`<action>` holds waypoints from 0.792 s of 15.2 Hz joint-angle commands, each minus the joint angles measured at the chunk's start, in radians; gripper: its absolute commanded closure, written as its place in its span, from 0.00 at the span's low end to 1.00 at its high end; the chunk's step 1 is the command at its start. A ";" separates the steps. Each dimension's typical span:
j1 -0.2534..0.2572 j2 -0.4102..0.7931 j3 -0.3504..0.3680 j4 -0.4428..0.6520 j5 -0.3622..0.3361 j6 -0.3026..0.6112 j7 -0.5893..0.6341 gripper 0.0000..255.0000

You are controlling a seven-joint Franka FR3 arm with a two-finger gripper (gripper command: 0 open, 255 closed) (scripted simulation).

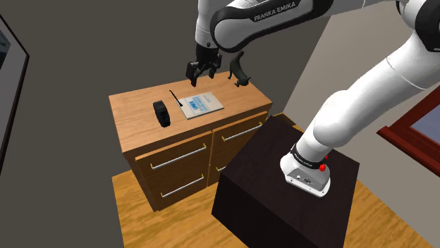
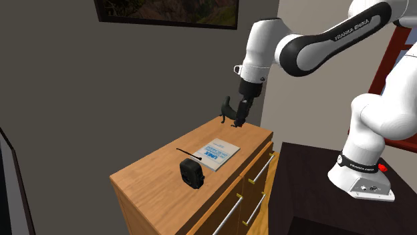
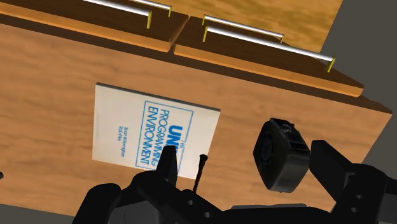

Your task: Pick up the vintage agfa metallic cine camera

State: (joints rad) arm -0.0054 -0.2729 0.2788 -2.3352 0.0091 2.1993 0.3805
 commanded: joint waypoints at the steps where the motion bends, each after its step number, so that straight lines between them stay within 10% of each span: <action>1: -0.004 0.074 0.020 0.022 -0.028 0.050 0.032 0.00; 12: 0.035 0.513 0.053 0.257 -0.281 0.208 0.264 0.00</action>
State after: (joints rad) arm 0.0224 0.2056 0.3341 -2.1030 -0.2500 2.4027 0.6264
